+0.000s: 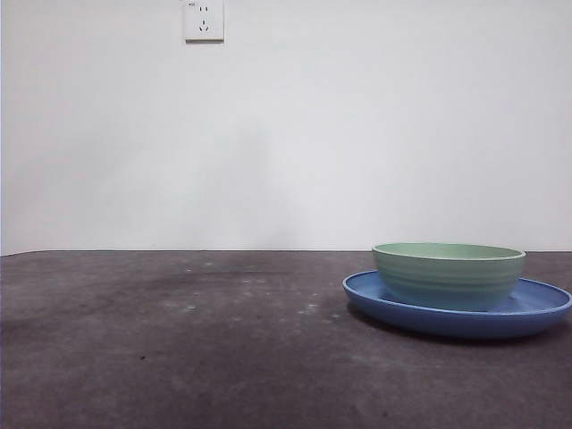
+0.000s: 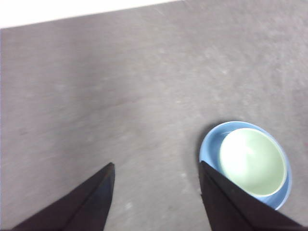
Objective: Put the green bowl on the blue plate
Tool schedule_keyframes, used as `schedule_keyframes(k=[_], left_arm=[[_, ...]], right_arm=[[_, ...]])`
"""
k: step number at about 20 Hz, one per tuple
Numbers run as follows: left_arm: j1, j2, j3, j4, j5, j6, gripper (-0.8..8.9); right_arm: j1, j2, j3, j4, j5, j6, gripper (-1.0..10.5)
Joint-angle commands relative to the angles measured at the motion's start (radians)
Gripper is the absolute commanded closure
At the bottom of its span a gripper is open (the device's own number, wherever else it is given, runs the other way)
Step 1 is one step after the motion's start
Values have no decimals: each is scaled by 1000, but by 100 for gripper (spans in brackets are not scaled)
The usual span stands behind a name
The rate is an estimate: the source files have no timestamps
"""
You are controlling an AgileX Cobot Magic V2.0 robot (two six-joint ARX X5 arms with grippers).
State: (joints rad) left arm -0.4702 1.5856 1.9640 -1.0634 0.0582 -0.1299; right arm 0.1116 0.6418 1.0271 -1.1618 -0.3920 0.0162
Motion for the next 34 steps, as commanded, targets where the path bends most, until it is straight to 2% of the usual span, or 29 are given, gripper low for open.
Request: schedule_keyframes(k=[1,2,6,10,14,21,22,24,26,30,34], left_arm=[[18,-129,-169,63,14,35,528],[24,-195,-263,105,42,39,528],[31,-448,-615,229,271,76,528],[31,-590,-819,230,512,149,529],[31,-669,-942,217,650,201,529],[31,-673,-949,197,676,209,530],[31,-673,-949,197,676,215,530],[31,-673,-949,198,676,222,530],[31,-673,-949,198,676,224,530],[31,-673,-949,196,676,231,530],[31,-673,-949,195,676,231,530]], right_arm=[[4,3,21,17,1,10,503],[4,3,21,17,1,10,503],[4,4,21,17,0,10,503],[4,4,21,16,0,11,503],[4,4,21,15,0,26,502],[4,4,20,16,14,71,503],[4,5,20,17,74,111,504],[2,24,20,17,249,153,504],[-3,69,20,46,335,160,504],[-50,234,19,176,323,154,504],[-167,445,19,272,195,92,506]])
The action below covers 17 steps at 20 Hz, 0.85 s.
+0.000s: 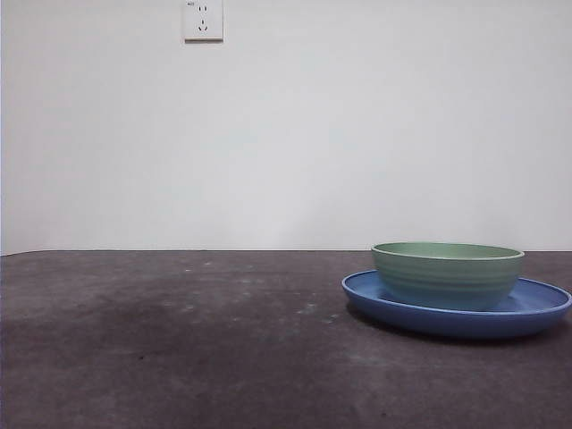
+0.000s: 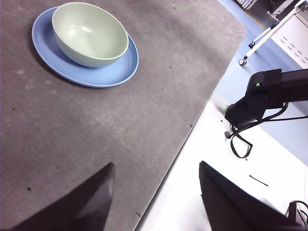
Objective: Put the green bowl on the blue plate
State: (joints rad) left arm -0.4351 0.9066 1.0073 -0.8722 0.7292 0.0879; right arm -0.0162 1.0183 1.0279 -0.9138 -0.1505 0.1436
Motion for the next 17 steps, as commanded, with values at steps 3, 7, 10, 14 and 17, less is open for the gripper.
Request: schedule_keyframes(k=[3,7,10,14,17], left_arm=[[-4,6,8,3,5,13,530],[-4,6,8,4,5,16,530],[-4,6,8,4,5,16,530],[-4,6,8,4,5,16,530],[-4,6,8,4,5,15,530]], right_arm=[[-126,213,19,82,-174,-47,521],[-149,363,19,162,-271,-52,595],[-126,454,19,200,-280,-58,623],[-99,552,19,249,-280,-66,625],[-80,610,19,288,-280,-66,667]])
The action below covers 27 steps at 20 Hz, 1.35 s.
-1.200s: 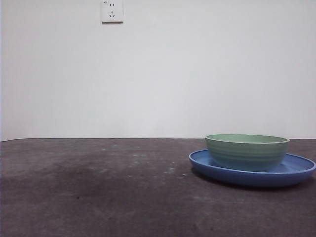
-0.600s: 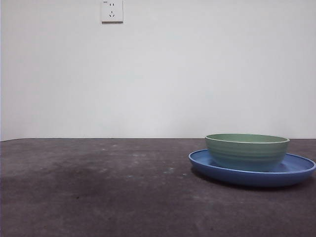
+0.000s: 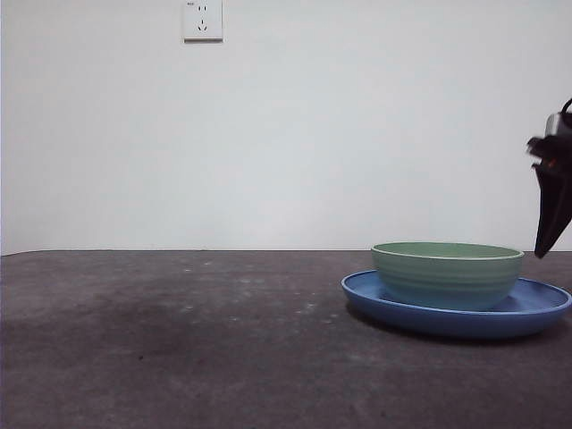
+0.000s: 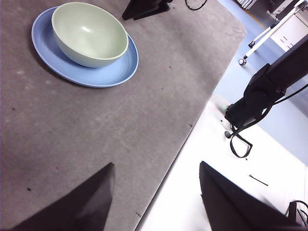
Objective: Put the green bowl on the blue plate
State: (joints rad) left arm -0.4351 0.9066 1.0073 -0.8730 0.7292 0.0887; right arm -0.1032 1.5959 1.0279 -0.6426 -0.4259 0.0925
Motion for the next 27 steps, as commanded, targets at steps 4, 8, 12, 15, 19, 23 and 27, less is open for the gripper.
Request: schedule_keyframes(k=[4,8,12,15,19,23,27], left_arm=[[-4,6,8,5,5,11,530],[-4,6,8,4,5,7,529],[-4,6,8,3,5,4,530],[-4,6,8,2,5,4,530],[-4,6,8,0,5,4,530],[-4,6,8,-2,5,4,530],[-4,6,8,-2,5,4,530]], right_arm=[[32,80,19,60,0,-14,701],[43,121,19,86,8,-14,747],[43,130,19,109,8,-13,883],[43,130,19,117,8,-13,939],[40,127,19,119,-1,1,939],[40,91,19,122,-59,15,939],[41,25,19,126,-110,47,939]])
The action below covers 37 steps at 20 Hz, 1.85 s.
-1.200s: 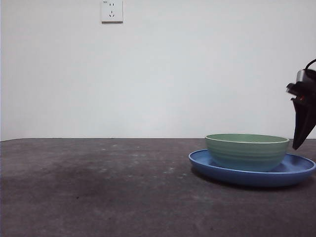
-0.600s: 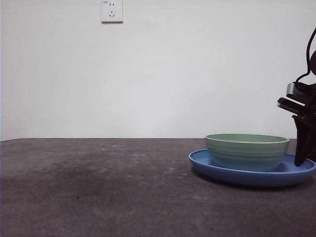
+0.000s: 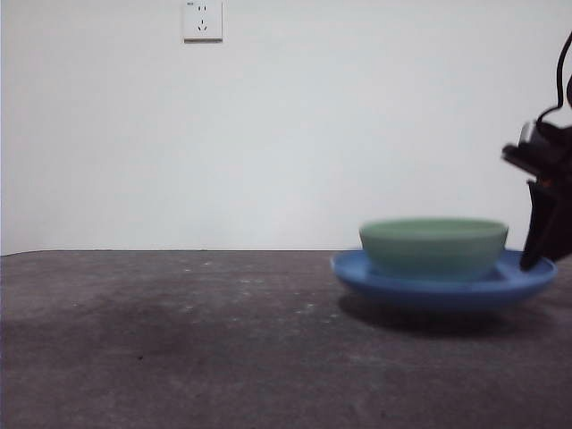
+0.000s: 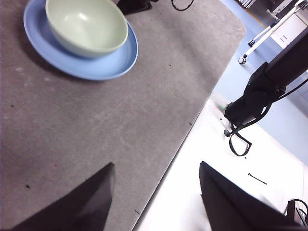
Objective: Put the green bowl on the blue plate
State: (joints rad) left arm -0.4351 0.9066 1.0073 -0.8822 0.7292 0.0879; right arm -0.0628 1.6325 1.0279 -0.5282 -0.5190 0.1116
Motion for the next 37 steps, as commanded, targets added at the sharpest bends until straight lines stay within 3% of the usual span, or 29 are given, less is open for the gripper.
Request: schedule_keyframes(k=[1,6,13,17,24,33,37], left_arm=[[-4,6,8,7,5,5,530],[-4,6,8,9,5,5,530],[-4,6,8,8,5,5,530],[-4,6,8,8,5,5,530],[-4,6,8,7,5,5,530],[-4,6,8,6,5,5,530],[-4,6,8,4,5,5,530]], right_arm=[[7,-30,19,12,-27,36,939],[85,-68,20,41,-57,103,939],[307,-54,20,184,29,248,939],[385,0,20,268,53,317,939],[432,122,20,347,91,361,939],[433,172,21,342,128,359,938],[433,172,21,340,127,361,758]])
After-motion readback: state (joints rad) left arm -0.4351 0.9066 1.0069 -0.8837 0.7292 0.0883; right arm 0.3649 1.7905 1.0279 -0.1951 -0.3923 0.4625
